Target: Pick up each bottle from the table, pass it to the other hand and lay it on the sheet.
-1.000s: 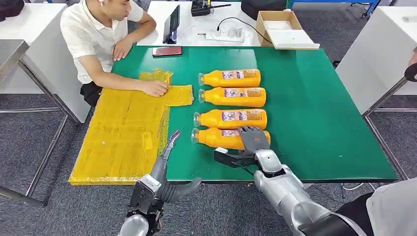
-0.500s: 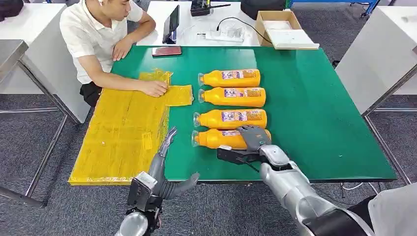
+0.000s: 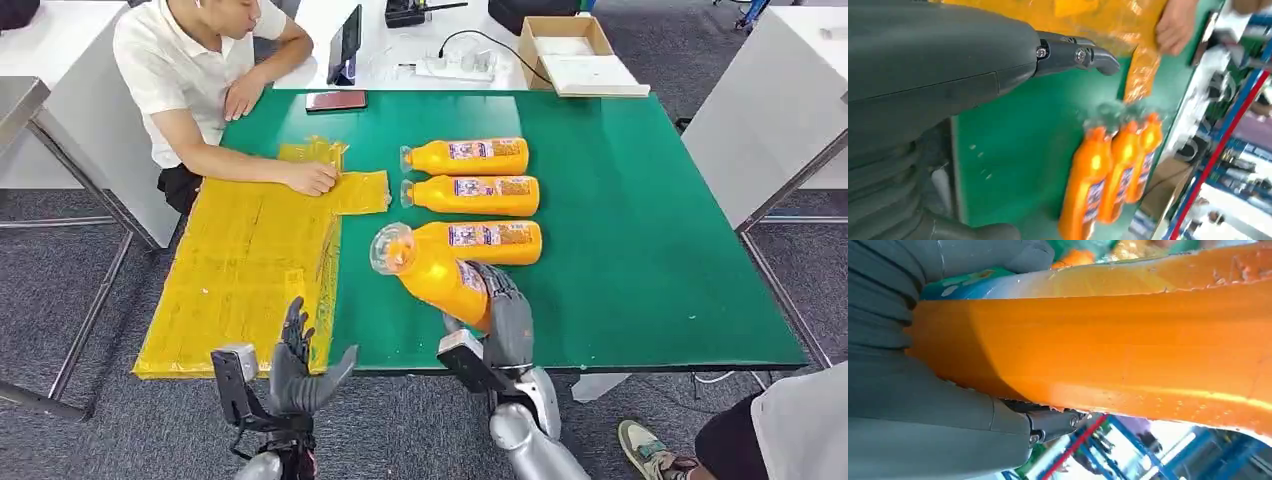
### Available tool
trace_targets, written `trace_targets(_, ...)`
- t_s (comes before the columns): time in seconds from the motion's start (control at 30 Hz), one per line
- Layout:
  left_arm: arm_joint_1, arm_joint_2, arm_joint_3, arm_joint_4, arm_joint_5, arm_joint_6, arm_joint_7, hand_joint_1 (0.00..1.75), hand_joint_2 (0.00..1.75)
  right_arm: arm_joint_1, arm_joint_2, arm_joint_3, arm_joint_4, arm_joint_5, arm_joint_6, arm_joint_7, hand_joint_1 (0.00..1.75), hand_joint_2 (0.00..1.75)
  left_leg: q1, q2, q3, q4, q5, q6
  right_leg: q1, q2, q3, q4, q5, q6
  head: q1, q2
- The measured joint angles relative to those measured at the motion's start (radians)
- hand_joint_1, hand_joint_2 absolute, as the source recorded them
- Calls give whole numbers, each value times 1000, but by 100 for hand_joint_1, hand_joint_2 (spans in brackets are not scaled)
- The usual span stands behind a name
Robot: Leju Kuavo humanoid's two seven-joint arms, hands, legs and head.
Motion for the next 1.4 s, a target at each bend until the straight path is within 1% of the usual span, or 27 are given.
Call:
trace_targets(0.1,7,7,-14,0,0,-17,2,0,175,22,3,9,-42,-3,-4,-4,175,175,0,0,-1,0,0,0,0,0,-1,0,0,0,0,0)
trace_targets(0.23,14,25,-63,-21,-26,-119,-17,0,175,24,5,26,-46,-4,2,-10,175,175,-1,0,-1,0,0,0,-1,0,-1,0,0,0,0,0)
trace_targets(0.3,15,33,-94,-45,-50,-146,-27,0,175,21,10,39,-38,-3,11,-14,175,175,-1,0,-1,0,0,0,0,0,-1,0,0,0,0,0)
trace_targets(0.43,19,44,-120,-69,-61,-148,-29,0,175,17,16,52,-24,-2,13,-19,175,175,0,0,-1,0,0,0,0,0,-1,0,0,0,0,0)
trace_targets(0.5,19,51,-131,-77,-84,-162,-41,0,175,4,17,62,-9,-1,46,-19,175,175,0,0,-1,0,0,0,0,0,-1,0,0,0,0,0)
trace_targets(0.73,18,51,-132,-78,-86,-163,-42,0,175,2,17,63,-6,-1,50,-19,175,175,0,0,-1,0,0,0,0,0,-1,0,0,0,0,0)
trace_targets(0.83,16,54,-137,-81,-107,-175,-49,0,175,-11,20,79,16,0,82,-19,175,175,0,1,-1,0,0,0,0,0,-1,0,0,0,0,0)
trace_targets(0.87,15,55,-140,-84,-113,-180,-50,0,175,-18,26,91,33,3,97,-21,175,175,0,0,-1,0,0,0,0,0,-1,0,0,0,0,0)
trace_targets(0.9,14,55,-134,-86,-102,-179,-53,0,175,-46,59,148,116,26,128,-40,175,175,0,1,-1,0,0,0,0,0,-1,0,0,0,0,0)
trace_targets(0.93,9,54,-113,-85,-73,-176,-42,0,175,-52,92,219,179,40,118,-81,175,175,1,0,-1,0,0,0,1,0,-2,0,0,0,0,0)
trace_targets(0.97,7,54,-106,-83,-63,-175,-34,0,175,-49,102,252,197,39,114,-88,175,175,1,0,-1,0,0,0,1,0,-2,0,0,0,0,0)
trace_targets(1.1,-1,50,-94,-76,-20,-176,-34,0,175,-47,114,303,222,41,82,-106,175,175,1,0,-2,0,0,0,1,0,-2,0,0,0,0,0)
trace_targets(1.2,-5,38,-87,-58,25,-174,-37,0,175,-50,124,335,228,34,53,-108,175,175,1,1,-1,0,0,0,1,0,-2,0,0,0,0,0)
trace_targets(1.27,-2,25,-83,-50,54,-173,-46,0,175,-54,125,353,228,28,54,-103,175,175,1,0,-2,0,0,0,1,0,-2,0,0,0,0,0)
trace_targets(1.3,1,21,-81,-50,67,-174,-54,19,175,-57,125,363,228,19,57,-99,175,175,1,0,-2,0,0,0,1,0,-2,0,0,0,0,0)
trace_targets(1.33,3,16,-78,-50,80,-177,-59,19,175,-60,125,372,230,5,60,-96,175,175,1,1,-1,0,0,0,1,0,-2,0,0,0,0,0)
trace_targets(1.37,5,13,-75,-51,93,-179,-62,150,175,-63,125,381,232,-7,62,-96,141,175,1,1,-1,0,0,0,1,0,-2,0,0,0,0,0)
trace_targets(1.4,8,11,-73,-53,97,-179,-63,175,175,-66,125,387,235,-15,62,-96,110,175,1,1,-1,0,0,0,1,0,-2,0,0,0,0,0)
